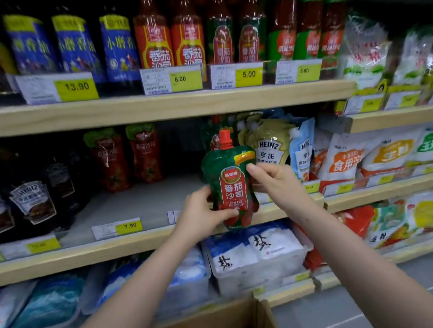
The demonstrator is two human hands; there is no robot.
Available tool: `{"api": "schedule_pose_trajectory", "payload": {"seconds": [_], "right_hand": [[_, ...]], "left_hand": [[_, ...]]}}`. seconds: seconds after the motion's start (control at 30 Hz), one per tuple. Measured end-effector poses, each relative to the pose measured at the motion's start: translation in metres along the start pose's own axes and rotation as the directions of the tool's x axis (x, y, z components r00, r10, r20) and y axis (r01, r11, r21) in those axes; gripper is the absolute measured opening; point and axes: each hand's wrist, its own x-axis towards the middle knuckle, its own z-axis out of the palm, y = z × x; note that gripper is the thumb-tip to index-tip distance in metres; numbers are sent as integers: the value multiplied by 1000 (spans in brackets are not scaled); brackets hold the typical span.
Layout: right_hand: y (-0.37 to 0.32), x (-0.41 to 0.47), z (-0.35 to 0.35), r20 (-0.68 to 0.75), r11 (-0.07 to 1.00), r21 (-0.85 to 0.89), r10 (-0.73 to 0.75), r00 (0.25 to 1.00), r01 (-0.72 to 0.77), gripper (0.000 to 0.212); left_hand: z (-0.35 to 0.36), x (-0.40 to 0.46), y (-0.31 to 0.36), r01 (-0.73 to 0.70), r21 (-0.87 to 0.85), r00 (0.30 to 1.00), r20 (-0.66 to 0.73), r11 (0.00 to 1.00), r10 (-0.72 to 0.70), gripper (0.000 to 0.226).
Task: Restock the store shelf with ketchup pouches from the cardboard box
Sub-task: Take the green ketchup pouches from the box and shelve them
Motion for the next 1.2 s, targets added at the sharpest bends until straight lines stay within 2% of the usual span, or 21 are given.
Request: {"api": "schedule_pose_trajectory", "payload": {"seconds": [0.07, 0.13, 0.23, 0.33, 0.43, 0.57, 0.67, 0.8, 0.87, 0.97, 1.03, 1.2], "right_hand": [[-6, 14, -3, 62, 997, -75, -27, 998, 31, 21], [-3, 25, -4, 109, 993, -116, -20, 994, 33, 40], [8, 35, 1, 64, 965, -236, -99, 993, 111, 37], [23, 45, 6, 11, 970, -216, -114, 993, 114, 37], [38, 57, 12, -24, 978, -202, -65, 998, 59, 39], [58, 67, 17, -57, 950, -308, 32, 998, -47, 48], [66, 68, 18, -124, 929, -363, 26, 992, -70, 54], [61, 57, 23, -182, 908, -414, -20, 983, -58, 52], [61, 48, 22, -124, 904, -428, -63, 990, 4, 42], [62, 39, 14, 47, 793, -597, -120, 992, 125, 16], [63, 39, 11, 74, 731, -665, -136, 988, 150, 15], [65, 50, 15, 88, 684, -716, -109, 990, 139, 20]], "left_hand": [[-8, 20, 9, -50, 0, 995, -83, 999, 50, 45], [-13, 35, 13, -93, 16, 986, -136, 996, 94, 44], [-11, 48, 6, -107, -6, 988, -117, 994, 106, 39], [-6, 61, -6, -92, -25, 990, -106, 995, 89, 37], [-3, 72, -17, -44, 13, 997, -61, 999, 45, 37], [1, 77, -36, 95, 30, 992, 85, 995, -97, 41], [3, 79, -40, 147, 20, 981, 127, 989, -149, 44], [5, 70, -32, 112, 131, 993, 22, 985, -116, 52], [3, 62, -33, 67, 188, 998, -14, 980, -65, 48], [-7, 52, -41, -92, 327, 994, 89, 940, 67, 29], [-12, 50, -44, -151, 413, 982, 168, 898, 88, 15], [-17, 62, -43, -148, 442, 945, 328, 885, -6, 29]]}}
